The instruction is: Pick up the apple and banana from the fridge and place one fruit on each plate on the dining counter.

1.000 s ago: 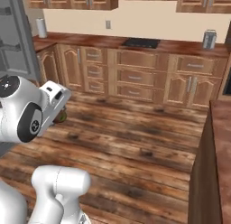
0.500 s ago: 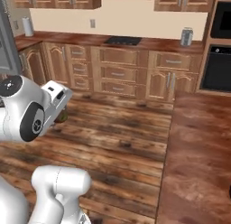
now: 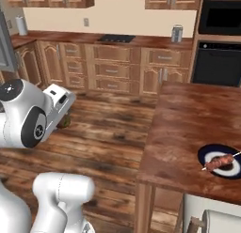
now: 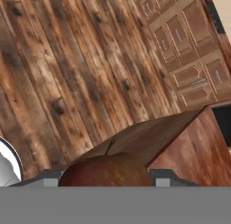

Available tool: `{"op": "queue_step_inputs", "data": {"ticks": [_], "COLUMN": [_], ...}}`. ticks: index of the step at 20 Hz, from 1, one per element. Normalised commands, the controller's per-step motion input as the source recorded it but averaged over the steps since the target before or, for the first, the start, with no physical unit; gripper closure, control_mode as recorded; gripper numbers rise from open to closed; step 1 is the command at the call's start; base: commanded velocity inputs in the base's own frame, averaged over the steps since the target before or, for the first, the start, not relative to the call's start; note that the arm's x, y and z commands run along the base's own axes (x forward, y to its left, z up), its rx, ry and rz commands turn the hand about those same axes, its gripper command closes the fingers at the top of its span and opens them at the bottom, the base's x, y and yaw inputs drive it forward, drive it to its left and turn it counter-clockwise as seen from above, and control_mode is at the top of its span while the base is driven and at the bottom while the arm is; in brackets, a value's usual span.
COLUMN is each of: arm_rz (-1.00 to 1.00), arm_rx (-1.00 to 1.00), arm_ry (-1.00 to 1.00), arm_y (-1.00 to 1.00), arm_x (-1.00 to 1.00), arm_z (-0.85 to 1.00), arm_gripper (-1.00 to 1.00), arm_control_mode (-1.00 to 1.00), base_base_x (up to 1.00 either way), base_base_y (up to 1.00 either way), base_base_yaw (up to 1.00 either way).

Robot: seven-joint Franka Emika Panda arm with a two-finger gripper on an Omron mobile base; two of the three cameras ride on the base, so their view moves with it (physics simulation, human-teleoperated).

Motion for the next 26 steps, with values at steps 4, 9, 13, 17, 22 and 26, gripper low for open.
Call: {"op": "queue_step_inputs", "data": {"ticks": [4,9,13,17,22,26], "arm_rz": [0.00,0.00,0.00,0.00,0.00,0.00], "arm_rx": [0.00,0.00,0.00,0.00,0.00,0.00], "arm_ry": [0.00,0.00,0.00,0.00,0.00,0.00], "arm_y": [0.00,0.00,0.00,0.00,0.00,0.00], "arm_x": [0.00,0.00,0.00,0.00,0.00,0.00], "arm_z": [0.00,0.00,0.00,0.00,0.00,0.00], "arm_gripper": [1.00,1.00,1.00,1.00,1.00,1.00], "arm_control_mode": [1.00,1.00,1.00,1.00,1.00,1.00], "base_base_x": [-0.62,-0.29,0.00,0.04,0.01,0.14], "base_base_y": [-0.32,-0.34,-0.37,-0.45,-0.55,-0.34], "base_base_yaw": [-0.11,-0.14,-0.16,-0.13,-0.08,-0.02]}}
